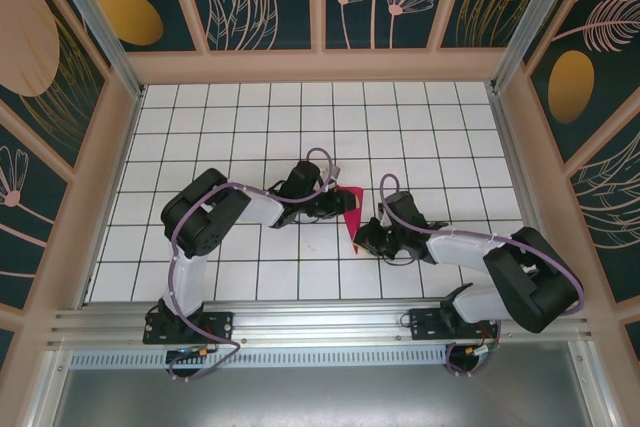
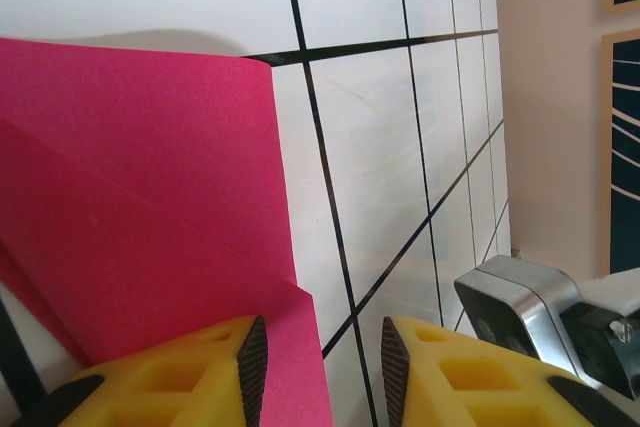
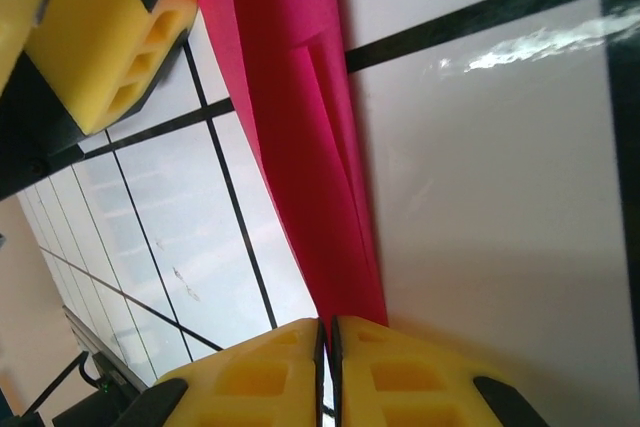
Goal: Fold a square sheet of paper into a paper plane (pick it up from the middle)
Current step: Fold the wing for the fifth time at the center of the table.
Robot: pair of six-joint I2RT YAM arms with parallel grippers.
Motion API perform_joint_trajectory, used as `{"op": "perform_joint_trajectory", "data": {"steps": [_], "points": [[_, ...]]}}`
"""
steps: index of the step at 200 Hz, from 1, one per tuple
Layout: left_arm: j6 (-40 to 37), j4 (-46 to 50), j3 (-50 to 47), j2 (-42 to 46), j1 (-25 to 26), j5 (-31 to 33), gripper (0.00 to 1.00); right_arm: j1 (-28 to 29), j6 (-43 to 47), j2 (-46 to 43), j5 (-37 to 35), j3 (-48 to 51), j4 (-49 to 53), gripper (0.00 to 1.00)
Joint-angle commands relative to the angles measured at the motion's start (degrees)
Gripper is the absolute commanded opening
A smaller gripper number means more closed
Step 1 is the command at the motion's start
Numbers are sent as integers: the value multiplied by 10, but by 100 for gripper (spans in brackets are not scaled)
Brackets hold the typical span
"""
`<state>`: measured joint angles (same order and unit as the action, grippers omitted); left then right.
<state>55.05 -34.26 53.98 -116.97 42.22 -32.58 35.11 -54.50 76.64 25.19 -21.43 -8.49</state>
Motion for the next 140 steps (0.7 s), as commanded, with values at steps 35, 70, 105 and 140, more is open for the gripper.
{"op": "perform_joint_trajectory", "data": {"steps": [35,70,105,140], "points": [[-14,28,6,-23,1,9,38,10,-7,28,-10,7,24,3],[-15,31,8,-22,1,10,37,14,-21,39,-8,26,6,3],[-16,33,6,-22,1,10,37,5,-30,8,-12,25,14,7],[-16,36,8,-23,1,13,37,4,-15,-30,-13,13,30,14]]}}
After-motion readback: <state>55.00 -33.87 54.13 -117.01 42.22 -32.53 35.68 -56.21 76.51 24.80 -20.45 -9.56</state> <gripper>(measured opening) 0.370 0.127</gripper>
